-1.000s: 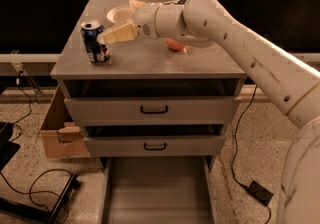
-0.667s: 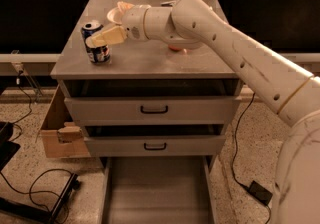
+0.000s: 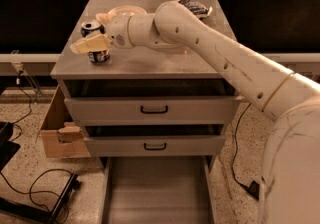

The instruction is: Place pepsi can into bottom drawer

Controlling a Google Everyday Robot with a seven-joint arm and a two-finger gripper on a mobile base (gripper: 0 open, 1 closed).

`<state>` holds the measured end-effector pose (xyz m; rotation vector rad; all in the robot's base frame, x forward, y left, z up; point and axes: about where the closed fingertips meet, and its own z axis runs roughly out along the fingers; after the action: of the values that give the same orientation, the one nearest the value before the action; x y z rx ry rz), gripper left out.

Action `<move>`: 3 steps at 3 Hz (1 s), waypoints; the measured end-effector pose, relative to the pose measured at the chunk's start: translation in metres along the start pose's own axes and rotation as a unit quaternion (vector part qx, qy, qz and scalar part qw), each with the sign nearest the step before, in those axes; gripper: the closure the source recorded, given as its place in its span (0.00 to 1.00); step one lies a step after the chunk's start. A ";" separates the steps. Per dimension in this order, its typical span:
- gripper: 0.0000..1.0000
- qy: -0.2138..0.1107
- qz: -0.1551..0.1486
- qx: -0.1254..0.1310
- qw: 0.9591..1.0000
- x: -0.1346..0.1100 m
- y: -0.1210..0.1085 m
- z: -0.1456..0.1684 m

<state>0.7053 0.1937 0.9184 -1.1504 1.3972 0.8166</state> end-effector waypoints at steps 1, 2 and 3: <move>0.41 0.003 0.004 -0.008 1.000 0.006 0.007 0.013; 0.64 0.009 0.009 -0.009 1.000 0.014 0.006 0.023; 0.88 -0.009 -0.008 -0.004 1.000 -0.008 0.000 0.002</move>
Offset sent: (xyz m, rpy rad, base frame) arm 0.0108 0.0221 -0.0299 -0.0245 0.0405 -0.0005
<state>0.7055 0.1974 0.9257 -1.1569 1.3702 0.8207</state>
